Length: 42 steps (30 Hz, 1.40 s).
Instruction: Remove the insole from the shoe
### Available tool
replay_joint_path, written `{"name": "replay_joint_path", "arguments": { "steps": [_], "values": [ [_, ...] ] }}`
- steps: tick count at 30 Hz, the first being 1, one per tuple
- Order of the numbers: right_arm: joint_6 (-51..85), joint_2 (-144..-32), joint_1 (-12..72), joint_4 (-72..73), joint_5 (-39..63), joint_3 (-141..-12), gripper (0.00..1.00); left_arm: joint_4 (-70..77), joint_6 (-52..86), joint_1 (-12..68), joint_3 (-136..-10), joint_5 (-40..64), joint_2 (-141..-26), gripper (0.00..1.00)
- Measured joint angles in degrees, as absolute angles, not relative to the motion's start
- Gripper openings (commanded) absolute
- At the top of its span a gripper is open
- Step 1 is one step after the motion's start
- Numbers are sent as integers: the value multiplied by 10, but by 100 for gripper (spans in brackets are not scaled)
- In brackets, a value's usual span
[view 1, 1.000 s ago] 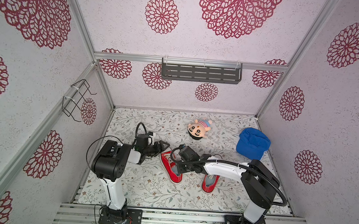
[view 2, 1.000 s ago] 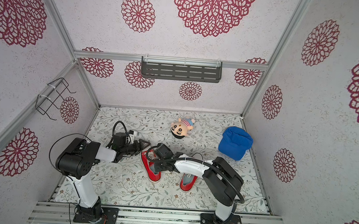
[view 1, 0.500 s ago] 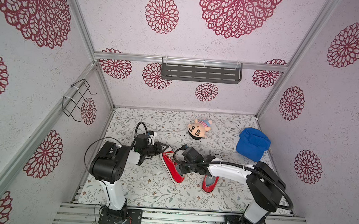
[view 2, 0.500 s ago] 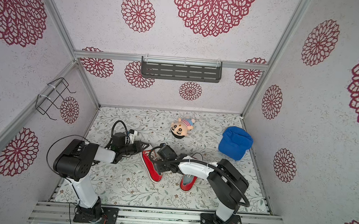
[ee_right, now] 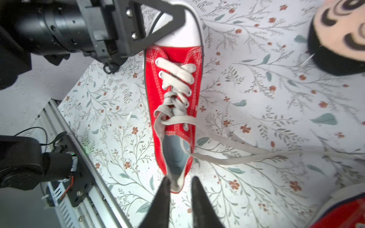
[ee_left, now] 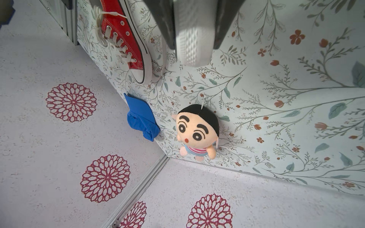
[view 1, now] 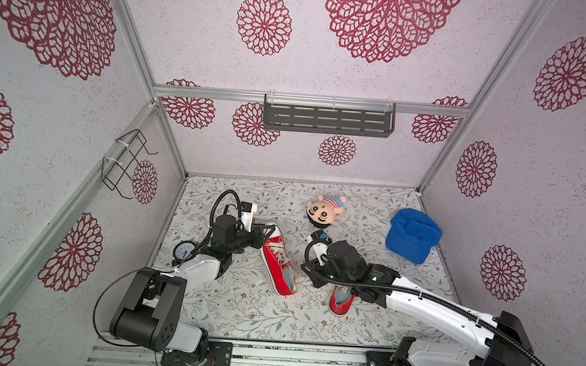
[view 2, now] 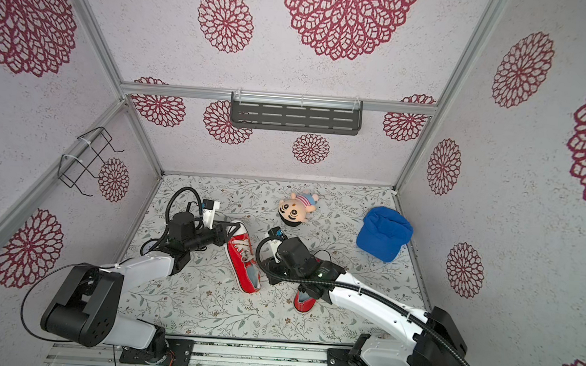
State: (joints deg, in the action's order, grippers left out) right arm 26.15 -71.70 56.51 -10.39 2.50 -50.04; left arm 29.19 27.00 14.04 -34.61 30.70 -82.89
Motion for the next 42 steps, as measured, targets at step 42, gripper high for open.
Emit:
{"name": "replay_joint_path", "arguments": {
  "steps": [42],
  "values": [
    [330,-943,524,67,93,-500,21,275,220,162,-338,283,-794,0]
  ]
}}
